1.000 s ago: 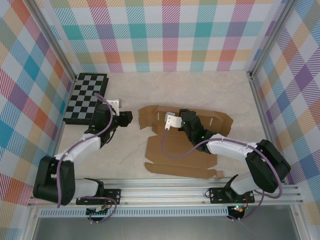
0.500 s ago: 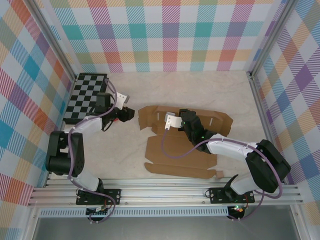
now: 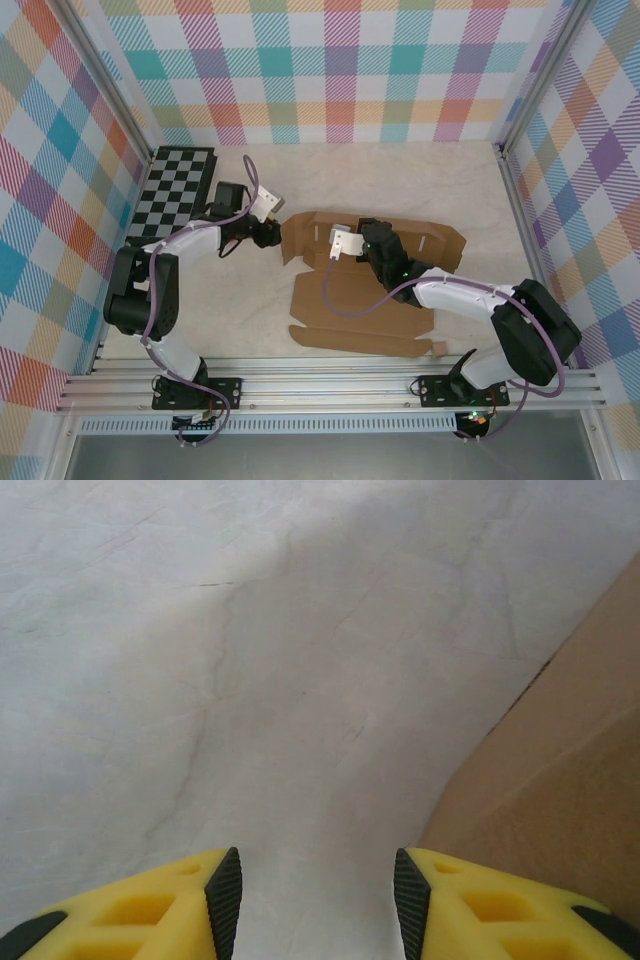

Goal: Fold the paper box

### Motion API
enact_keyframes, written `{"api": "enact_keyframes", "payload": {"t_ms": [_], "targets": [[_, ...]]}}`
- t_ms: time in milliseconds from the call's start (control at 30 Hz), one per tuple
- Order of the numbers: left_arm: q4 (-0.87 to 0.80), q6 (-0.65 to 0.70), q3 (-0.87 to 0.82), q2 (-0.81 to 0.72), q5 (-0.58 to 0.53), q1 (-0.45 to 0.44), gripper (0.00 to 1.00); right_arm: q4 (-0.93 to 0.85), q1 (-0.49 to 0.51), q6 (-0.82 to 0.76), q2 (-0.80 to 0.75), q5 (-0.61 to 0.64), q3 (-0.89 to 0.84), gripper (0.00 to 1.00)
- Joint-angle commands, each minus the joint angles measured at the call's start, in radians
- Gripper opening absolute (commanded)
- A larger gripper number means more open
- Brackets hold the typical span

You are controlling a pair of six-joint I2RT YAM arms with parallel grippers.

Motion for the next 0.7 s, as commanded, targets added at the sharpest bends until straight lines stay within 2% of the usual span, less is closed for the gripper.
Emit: {"api": "enact_keyframes", "payload": {"t_ms": [0, 133, 367, 500, 667], "targets": [[-0.04, 0.019, 0.011, -0.022, 0.093, -0.024, 0.48, -0.1, 0.001, 0.033, 0.017, -0.053, -0.01, 0.0], [-0.073, 0.018, 0.02, -0.032, 0.137, -0.051, 0.48, -0.101, 0.001, 0.033, 0.026, -0.051, -0.007, 0.0], [-0.053, -0.018, 0.014, -0.067, 0.126, -0.109, 0.47, -0.105, 0.001, 0.034, 0.028, -0.052, -0.006, 0.0], [-0.027, -0.043, 0.002, -0.081, 0.092, -0.146, 0.47, -0.108, 0.001, 0.033, 0.027, -0.051, -0.004, 0.0], [0.1, -0.127, -0.065, -0.094, 0.028, -0.167, 0.48, -0.11, 0.001, 0.034, 0.028, -0.052, -0.006, 0.0]]}}
